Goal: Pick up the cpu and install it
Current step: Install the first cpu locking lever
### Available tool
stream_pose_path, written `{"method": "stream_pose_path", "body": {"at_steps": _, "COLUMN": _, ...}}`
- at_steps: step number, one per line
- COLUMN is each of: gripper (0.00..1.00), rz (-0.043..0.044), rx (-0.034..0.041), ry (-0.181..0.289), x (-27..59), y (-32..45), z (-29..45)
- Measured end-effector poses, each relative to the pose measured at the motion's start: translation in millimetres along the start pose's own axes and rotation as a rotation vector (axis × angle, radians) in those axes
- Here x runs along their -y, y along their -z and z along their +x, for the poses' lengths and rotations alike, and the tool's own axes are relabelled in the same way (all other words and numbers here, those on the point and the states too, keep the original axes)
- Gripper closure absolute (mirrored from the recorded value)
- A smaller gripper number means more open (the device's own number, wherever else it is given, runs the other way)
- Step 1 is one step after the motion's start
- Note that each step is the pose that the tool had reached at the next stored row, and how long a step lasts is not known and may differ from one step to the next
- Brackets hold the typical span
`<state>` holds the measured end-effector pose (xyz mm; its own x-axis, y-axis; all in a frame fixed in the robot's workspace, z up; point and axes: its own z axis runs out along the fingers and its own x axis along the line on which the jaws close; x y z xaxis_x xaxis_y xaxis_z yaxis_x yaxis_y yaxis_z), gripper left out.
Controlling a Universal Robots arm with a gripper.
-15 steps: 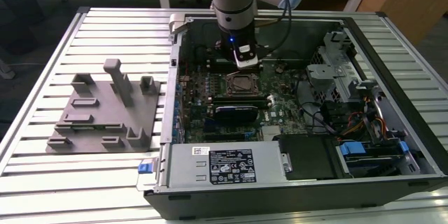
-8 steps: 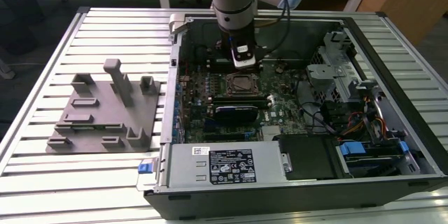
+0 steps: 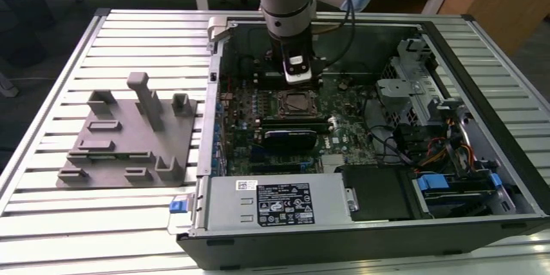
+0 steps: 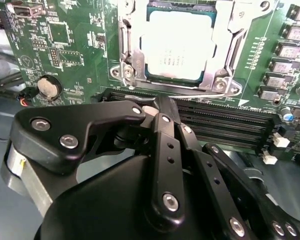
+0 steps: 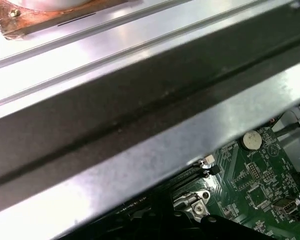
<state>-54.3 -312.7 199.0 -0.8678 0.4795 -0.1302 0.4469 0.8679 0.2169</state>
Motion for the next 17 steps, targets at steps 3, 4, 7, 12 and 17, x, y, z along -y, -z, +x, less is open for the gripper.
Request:
{"method": "stream_pose_path", "body": {"at_steps": 3, "gripper": 0.89, "rz": 0.0009, "rx": 0.0056, "ry": -0.012, "x": 0.4, "y": -1.8, "z": 0.2}}
{"method": "stream_pose_path", "body": {"at_steps": 4, "gripper": 0.89, "rz": 0.0009, "rx": 0.0075, "ry": -0.016, "x": 0.5, "y": -2.4, "z": 0.3}}
{"method": "stream_pose_path", "body": {"at_steps": 7, "gripper": 0.89, "rz": 0.0011, "rx": 0.0127, "ry": -0.025, "x": 0.9, "y": -4.1, "z": 0.6}}
{"method": "stream_pose_path", "body": {"at_steps": 12, "gripper": 0.89, "rz": 0.0021, "rx": 0.0206, "ry": -0.036, "x": 1.5, "y": -6.2, "z": 0.8}}
{"method": "stream_pose_path", "body": {"at_steps": 17, "gripper": 0.89, "rz": 0.0027, "rx": 0.0244, "ry": -0.044, "x": 1.6, "y": -8.2, "z": 0.9}}
